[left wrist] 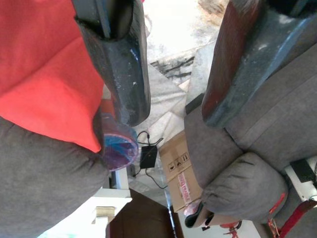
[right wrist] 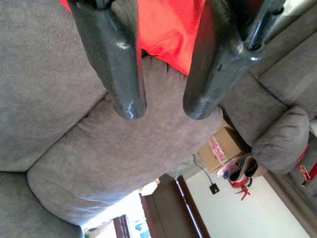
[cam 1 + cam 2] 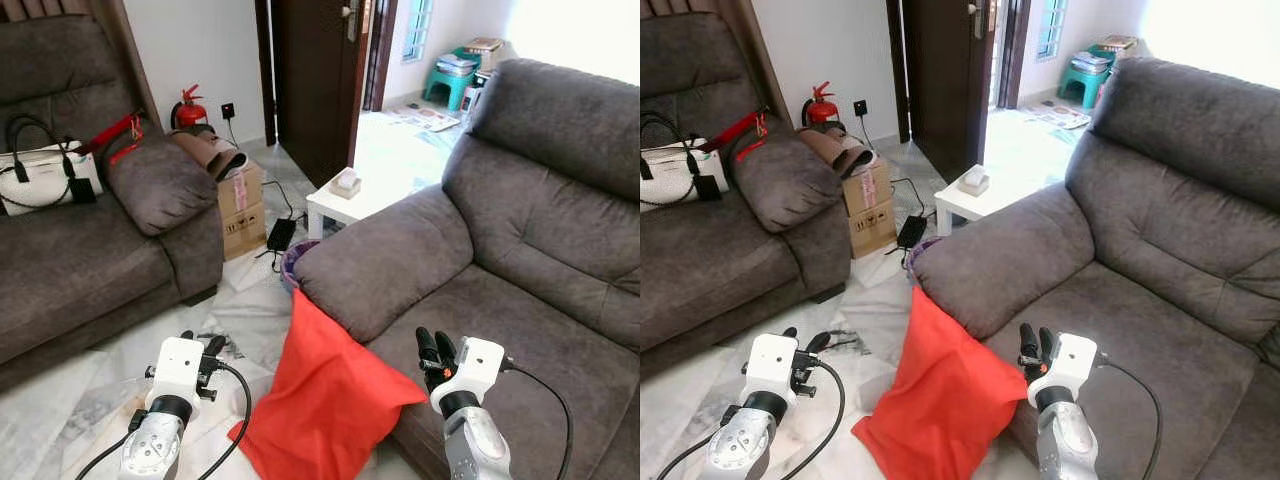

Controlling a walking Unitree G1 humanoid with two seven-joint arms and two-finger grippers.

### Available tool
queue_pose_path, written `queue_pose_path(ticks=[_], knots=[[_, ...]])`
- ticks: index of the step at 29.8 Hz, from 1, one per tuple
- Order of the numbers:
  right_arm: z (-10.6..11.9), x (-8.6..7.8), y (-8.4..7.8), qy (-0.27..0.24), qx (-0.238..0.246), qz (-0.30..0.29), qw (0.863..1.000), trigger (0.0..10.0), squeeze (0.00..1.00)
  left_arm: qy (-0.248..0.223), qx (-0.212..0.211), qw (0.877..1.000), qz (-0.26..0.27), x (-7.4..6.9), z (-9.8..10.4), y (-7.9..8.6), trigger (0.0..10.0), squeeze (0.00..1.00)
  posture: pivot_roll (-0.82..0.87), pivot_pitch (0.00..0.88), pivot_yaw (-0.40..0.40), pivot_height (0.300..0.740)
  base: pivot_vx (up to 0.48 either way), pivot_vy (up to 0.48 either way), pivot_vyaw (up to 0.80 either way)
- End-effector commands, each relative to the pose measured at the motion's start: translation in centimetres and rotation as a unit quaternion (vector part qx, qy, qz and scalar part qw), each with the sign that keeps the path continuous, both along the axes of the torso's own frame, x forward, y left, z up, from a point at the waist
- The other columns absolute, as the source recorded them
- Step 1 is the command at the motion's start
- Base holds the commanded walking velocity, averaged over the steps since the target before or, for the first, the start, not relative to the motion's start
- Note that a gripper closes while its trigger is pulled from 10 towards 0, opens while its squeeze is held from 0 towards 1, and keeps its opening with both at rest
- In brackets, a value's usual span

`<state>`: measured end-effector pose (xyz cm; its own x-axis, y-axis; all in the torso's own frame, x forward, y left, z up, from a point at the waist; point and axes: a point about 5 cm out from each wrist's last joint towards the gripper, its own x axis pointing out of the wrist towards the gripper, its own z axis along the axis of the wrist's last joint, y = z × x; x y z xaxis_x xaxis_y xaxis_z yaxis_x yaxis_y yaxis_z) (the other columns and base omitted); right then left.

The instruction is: Move the pillow to the sofa from floor

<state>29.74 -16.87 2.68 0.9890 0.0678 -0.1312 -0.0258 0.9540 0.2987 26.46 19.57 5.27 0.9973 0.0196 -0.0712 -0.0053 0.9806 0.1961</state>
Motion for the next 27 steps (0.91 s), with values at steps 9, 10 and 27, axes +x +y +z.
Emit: queue_pose_path(ticks=[9, 10, 27], knots=[[0.05, 0.01, -0.05, 0.002, -0.008, 0.008, 1.0, 10.0, 0.0, 0.001, -0.001, 1.0, 0.007, -0.1, 0.12, -0.03, 10.0, 0.0, 0.08, 0.066, 0.004, 0.698, 0.0, 0.0, 0.0], [0.02, 0.08, 0.15, 0.006, -0.009, 0.013, 1.0, 10.0, 0.0, 0.002, -0.001, 1.0, 0.008, -0.15, 0.08, 0.01, 10.0, 0.0, 0.08, 0.066, 0.004, 0.698, 0.0, 0.0, 0.0], [-0.52, -0.29, 0.69, 0.02, -0.02, 0.031, 0.999, 10.0, 0.0, 0.008, -0.003, 1.0, 0.009, -0.19, -0.14, -0.19, 10.0, 0.0, 0.09, 0.083, 0.0, 0.683, 0.0, 0.0, 0.0]])
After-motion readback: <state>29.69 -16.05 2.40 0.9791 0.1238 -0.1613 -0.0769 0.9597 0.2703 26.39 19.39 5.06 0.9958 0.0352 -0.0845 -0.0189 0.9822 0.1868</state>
